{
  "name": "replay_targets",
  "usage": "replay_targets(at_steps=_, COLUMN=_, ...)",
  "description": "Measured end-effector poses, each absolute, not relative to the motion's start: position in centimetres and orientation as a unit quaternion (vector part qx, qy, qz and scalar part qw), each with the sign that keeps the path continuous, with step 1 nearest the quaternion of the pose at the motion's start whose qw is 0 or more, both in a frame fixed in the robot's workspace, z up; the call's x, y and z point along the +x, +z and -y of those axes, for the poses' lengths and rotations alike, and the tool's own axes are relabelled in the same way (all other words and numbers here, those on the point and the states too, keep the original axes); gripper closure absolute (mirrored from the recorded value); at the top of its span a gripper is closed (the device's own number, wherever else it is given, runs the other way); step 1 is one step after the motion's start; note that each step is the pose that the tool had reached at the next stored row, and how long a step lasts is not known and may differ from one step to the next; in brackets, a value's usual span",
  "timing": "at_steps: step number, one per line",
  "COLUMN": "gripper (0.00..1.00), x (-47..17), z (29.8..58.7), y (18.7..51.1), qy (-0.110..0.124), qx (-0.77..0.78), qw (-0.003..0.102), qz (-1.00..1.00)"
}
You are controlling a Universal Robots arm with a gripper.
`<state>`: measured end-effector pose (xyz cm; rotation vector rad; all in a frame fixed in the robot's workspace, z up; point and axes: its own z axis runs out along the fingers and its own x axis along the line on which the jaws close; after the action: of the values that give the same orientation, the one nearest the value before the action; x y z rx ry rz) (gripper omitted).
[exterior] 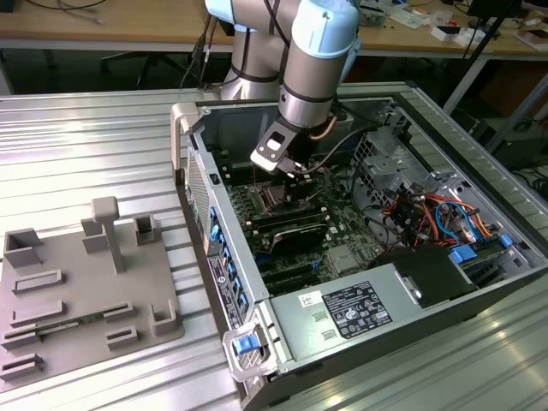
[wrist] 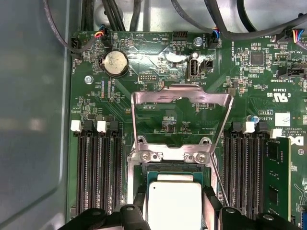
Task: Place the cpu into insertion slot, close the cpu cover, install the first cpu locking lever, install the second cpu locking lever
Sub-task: 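Place the cpu into insertion slot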
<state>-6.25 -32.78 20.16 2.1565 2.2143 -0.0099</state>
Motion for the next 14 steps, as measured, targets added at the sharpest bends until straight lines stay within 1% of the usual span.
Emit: replay_targets(at_steps=14, gripper=0.45, x=-6.06, z=32.78, y=19.84, qy=-0.004, qx=0.701, qw=0.024, qz=-0.713)
